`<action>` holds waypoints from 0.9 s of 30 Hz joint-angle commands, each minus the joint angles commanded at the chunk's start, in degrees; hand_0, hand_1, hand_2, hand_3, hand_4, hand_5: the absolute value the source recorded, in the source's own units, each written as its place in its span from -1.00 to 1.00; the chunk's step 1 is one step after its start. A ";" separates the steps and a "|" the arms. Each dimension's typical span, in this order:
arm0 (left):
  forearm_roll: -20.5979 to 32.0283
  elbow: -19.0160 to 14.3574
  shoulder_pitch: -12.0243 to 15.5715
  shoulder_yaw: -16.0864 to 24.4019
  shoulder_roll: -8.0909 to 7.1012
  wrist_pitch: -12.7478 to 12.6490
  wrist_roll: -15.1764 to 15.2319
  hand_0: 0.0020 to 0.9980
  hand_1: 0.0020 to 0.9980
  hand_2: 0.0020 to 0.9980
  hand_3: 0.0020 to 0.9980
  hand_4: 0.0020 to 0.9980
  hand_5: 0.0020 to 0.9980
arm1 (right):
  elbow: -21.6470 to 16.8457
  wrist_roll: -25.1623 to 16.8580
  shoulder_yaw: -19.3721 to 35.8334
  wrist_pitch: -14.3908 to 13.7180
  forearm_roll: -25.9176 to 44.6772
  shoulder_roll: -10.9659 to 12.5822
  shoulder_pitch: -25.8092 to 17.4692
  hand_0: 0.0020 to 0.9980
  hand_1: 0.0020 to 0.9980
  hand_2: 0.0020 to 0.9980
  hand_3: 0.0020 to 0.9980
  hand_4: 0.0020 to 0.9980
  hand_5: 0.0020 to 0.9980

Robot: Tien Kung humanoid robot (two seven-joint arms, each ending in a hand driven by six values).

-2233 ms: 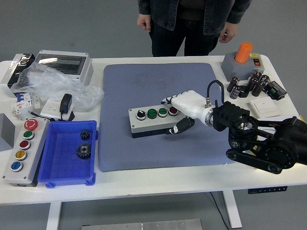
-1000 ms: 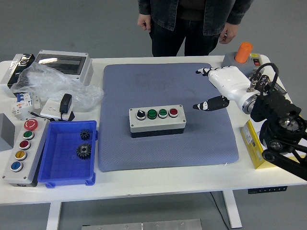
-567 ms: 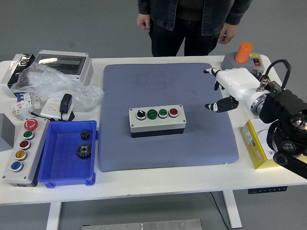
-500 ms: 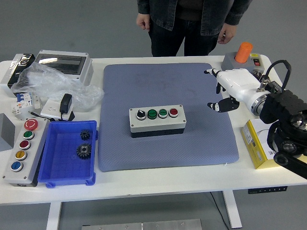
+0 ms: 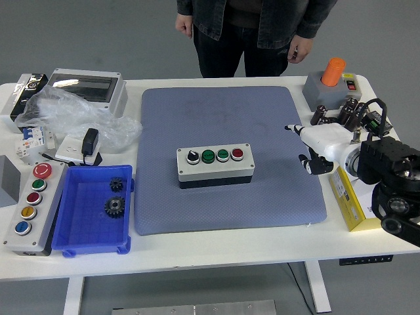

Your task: Pick up the button,place it on the desk,press the button,press the button

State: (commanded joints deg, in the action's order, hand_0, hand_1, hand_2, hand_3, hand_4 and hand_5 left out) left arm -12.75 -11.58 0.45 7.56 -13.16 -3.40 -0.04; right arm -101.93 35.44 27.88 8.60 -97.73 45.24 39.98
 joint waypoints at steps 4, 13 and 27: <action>0.27 0.02 0.08 -0.25 0.03 0.01 -0.01 0.33 0.38 0.24 0.28 0.31 -0.34 | 0.00 -0.74 -1.74 -0.76 1.14 -0.87 1.05 -0.01 -0.13 -0.54 1.00 -0.10 -1.00; 0.58 0.03 0.14 -0.58 0.14 0.08 -0.08 0.33 0.38 0.24 0.28 0.31 -0.34 | 0.00 -1.31 -4.44 -2.86 2.46 -4.03 2.31 -0.01 -0.13 -0.54 1.00 -0.10 -1.00; 0.85 0.03 0.06 -0.85 0.08 0.11 -0.07 0.33 0.38 0.24 0.28 0.31 -0.33 | 0.00 -2.50 -6.17 -4.64 6.69 -8.48 3.17 -0.05 -0.14 -0.56 1.00 -0.12 -1.00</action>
State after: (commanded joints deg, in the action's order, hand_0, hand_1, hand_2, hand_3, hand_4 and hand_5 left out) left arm -11.91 -11.55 0.51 6.71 -13.08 -3.29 -0.11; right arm -101.93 32.94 21.71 3.96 -91.04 36.77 43.15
